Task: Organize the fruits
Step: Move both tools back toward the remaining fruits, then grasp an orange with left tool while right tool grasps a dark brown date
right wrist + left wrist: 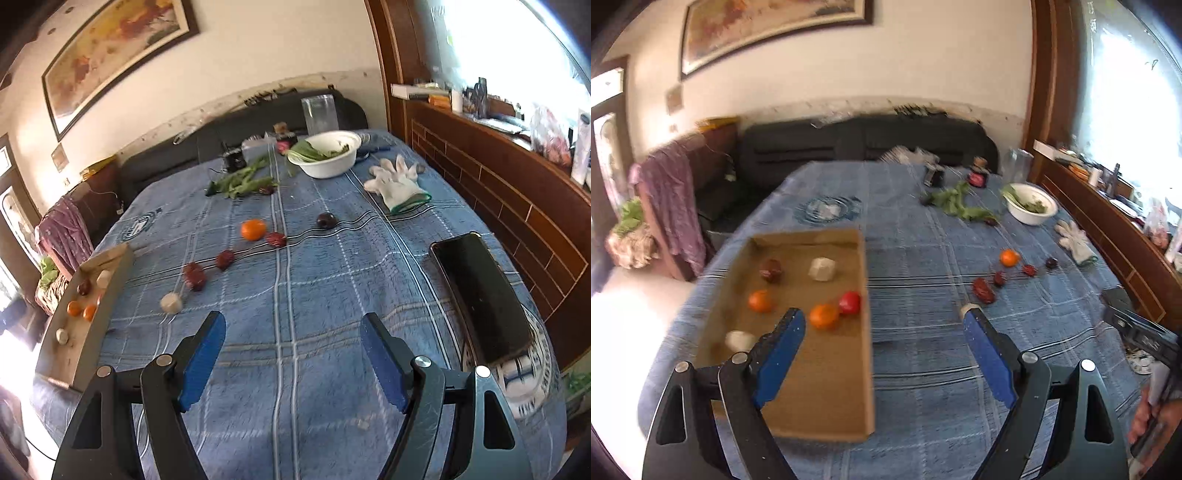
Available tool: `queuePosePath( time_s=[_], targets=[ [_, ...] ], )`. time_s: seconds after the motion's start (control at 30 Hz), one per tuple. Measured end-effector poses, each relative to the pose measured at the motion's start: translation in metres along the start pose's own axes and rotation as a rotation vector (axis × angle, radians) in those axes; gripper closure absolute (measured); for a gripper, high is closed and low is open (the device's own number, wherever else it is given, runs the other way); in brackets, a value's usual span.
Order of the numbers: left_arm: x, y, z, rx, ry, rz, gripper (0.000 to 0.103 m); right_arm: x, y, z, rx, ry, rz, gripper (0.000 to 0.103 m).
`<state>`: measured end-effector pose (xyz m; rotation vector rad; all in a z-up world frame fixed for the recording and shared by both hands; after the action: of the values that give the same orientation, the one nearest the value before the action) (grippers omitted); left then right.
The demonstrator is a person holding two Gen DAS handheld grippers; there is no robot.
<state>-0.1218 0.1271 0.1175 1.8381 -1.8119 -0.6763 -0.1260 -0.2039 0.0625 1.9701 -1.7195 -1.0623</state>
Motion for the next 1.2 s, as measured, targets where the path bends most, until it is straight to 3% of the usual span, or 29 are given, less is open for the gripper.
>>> queuePosePath(
  time_s=[0.13, 0.33, 0.4, 0.43, 0.63, 0.77, 0.87, 0.93, 1.03, 1.07, 1.1, 1.13, 1.2],
  targets=[
    [0.022, -0.033, -0.022, -0.046, -0.030, 0.060, 0.016, 0.013, -0.041, -0.029, -0.034, -0.010, -0.007, 0.025],
    [0.072, -0.098, -0.056, -0.111, -0.068, 0.191, 0.017, 0.049, -0.112, -0.078, -0.042, -0.130, 0.021, 0.039],
    [0.094, -0.129, -0.063, -0.161, -0.076, 0.224, 0.028, 0.056, -0.129, -0.085, -0.050, -0.147, 0.035, 0.040],
    [0.103, -0.141, -0.064, -0.184, -0.079, 0.233, 0.038, 0.057, -0.136, -0.088, -0.054, -0.150, 0.040, 0.040],
    [0.150, -0.205, -0.067, -0.286, -0.022, 0.331, 0.041, 0.060, -0.157, -0.090, -0.063, -0.127, 0.044, 0.040],
    [0.178, -0.231, -0.065, -0.315, -0.050, 0.335, 0.041, 0.062, -0.165, -0.087, -0.064, -0.098, 0.052, 0.043],
    [0.195, -0.239, -0.063, -0.315, -0.091, 0.342, 0.041, 0.062, -0.167, -0.087, -0.069, -0.074, 0.061, 0.070],
    [0.204, -0.245, -0.060, -0.319, -0.112, 0.343, 0.041, 0.065, -0.165, -0.087, -0.065, -0.084, 0.043, 0.076],
    [0.213, -0.252, -0.053, -0.327, -0.135, 0.331, 0.042, 0.071, -0.160, -0.087, -0.061, -0.115, 0.020, 0.077],
    [0.215, -0.253, -0.051, -0.326, -0.143, 0.322, 0.054, 0.074, -0.159, -0.087, -0.060, -0.127, 0.015, 0.077],
    [0.217, -0.253, -0.049, -0.311, -0.160, 0.299, 0.056, 0.077, -0.158, -0.087, -0.059, -0.140, 0.009, 0.077],
    [0.219, -0.252, -0.049, -0.294, -0.175, 0.296, 0.068, 0.080, -0.158, -0.088, -0.058, -0.152, 0.003, 0.077],
    [0.223, -0.249, -0.048, -0.291, -0.186, 0.299, 0.070, 0.083, -0.155, -0.088, -0.054, -0.179, -0.020, 0.077]
  ],
)
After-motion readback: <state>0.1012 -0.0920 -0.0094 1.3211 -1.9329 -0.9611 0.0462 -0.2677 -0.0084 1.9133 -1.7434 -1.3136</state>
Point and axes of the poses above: each gripper's, at about its wrist camera, not at the fingertips, and y roughly against the way its jaws point, x to its right, z to its underside, the point moved 3 cm from there along -y, roughly the way its jaws point, and after that the axes turned 6 degrees about -z, right-handed, at the moved point
